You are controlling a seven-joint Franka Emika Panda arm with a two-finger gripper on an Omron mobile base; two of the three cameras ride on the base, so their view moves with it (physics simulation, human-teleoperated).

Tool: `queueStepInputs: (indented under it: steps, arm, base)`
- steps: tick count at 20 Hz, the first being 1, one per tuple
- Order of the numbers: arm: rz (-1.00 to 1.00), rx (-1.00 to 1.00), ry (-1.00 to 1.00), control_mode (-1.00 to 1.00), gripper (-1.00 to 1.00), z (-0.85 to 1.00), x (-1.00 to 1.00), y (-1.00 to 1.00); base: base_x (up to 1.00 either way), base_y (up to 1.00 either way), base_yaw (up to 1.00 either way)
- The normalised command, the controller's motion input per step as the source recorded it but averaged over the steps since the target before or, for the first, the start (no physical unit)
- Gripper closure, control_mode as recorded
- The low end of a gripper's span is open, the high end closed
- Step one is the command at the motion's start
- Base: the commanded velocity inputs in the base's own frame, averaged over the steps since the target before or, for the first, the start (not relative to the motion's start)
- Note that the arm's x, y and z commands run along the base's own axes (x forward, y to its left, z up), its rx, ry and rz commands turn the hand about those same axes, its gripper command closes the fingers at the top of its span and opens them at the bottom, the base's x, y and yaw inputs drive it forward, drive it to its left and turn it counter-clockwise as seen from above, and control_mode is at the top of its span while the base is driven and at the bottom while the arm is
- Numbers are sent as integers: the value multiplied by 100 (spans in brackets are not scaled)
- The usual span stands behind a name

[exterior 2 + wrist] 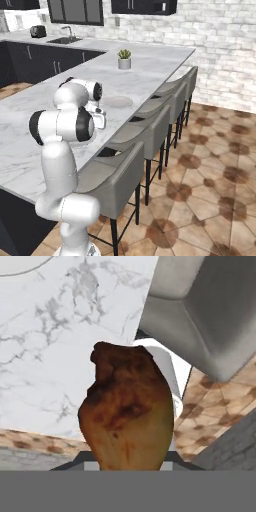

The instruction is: Take the chicken drumsticks from the pan and place one on each plate on the dining counter.

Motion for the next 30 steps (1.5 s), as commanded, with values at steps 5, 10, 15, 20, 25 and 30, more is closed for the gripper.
queueStepInputs:
  steps: [5,10,15,20,25,30]
  arm:
    - [8,3,0,-100,100,-41,39,55]
    - [7,0,-7,-100,100,-9,32,15]
    - [0,0,-21,-100,100,-12,34,11]
    - [0,0,-8,-100,100,-25,42,28]
    - [0,3,-2,-100,100,-24,33,25]
    - [0,5,0,-100,100,-24,9,18]
  base:
    - [0,0,0]
    - [0,0,0]
    - [0,0,0]
    - [0,0,0]
    - [0,0,0]
    - [0,0,0]
